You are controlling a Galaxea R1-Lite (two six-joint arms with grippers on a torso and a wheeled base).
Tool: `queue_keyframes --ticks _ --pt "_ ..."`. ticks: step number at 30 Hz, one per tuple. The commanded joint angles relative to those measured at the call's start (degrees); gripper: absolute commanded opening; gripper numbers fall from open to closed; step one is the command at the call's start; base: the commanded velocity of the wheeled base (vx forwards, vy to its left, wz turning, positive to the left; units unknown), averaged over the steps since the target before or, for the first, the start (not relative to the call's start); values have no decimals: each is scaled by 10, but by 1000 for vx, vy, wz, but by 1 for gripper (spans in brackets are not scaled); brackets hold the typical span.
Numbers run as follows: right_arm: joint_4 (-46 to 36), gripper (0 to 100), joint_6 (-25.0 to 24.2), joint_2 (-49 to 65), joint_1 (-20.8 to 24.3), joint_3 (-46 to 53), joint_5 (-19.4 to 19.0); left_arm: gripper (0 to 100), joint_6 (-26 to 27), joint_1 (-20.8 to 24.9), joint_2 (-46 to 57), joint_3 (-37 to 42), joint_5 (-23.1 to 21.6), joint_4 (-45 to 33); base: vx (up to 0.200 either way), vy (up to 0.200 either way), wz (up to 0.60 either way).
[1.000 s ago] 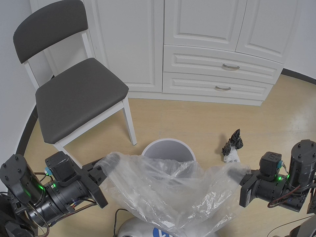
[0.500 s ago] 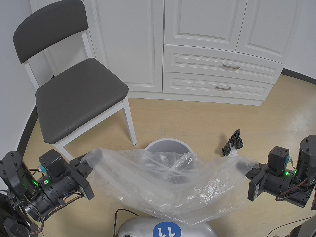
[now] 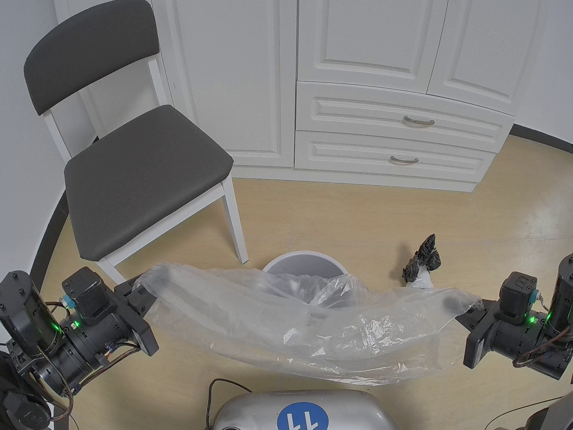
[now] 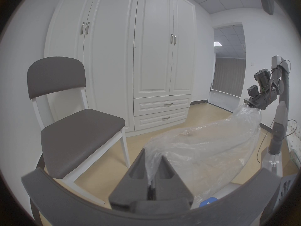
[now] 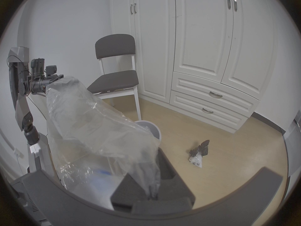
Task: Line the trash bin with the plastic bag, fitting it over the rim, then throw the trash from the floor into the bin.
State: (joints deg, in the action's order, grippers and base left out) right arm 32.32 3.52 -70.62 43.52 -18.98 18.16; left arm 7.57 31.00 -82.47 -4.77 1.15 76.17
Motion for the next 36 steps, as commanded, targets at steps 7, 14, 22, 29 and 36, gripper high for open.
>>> queue_keyframes --ticks 7,14,22,29,36 --pt "-3 0 36 33 -6 24 -1 0 3 -26 28 7 -48 -4 0 0 0" --pt "-2 0 57 31 -34 24 -7 0 3 -32 22 7 -49 -4 0 0 0" --pt "-3 0 61 38 -37 27 -6 0 4 -38 23 7 -49 -4 0 0 0" --pt "-3 0 65 39 -39 30 -6 0 4 -39 22 8 -48 -5 0 0 0" --pt "-3 0 73 42 -46 33 -6 0 12 -45 21 8 -49 -9 0 0 0"
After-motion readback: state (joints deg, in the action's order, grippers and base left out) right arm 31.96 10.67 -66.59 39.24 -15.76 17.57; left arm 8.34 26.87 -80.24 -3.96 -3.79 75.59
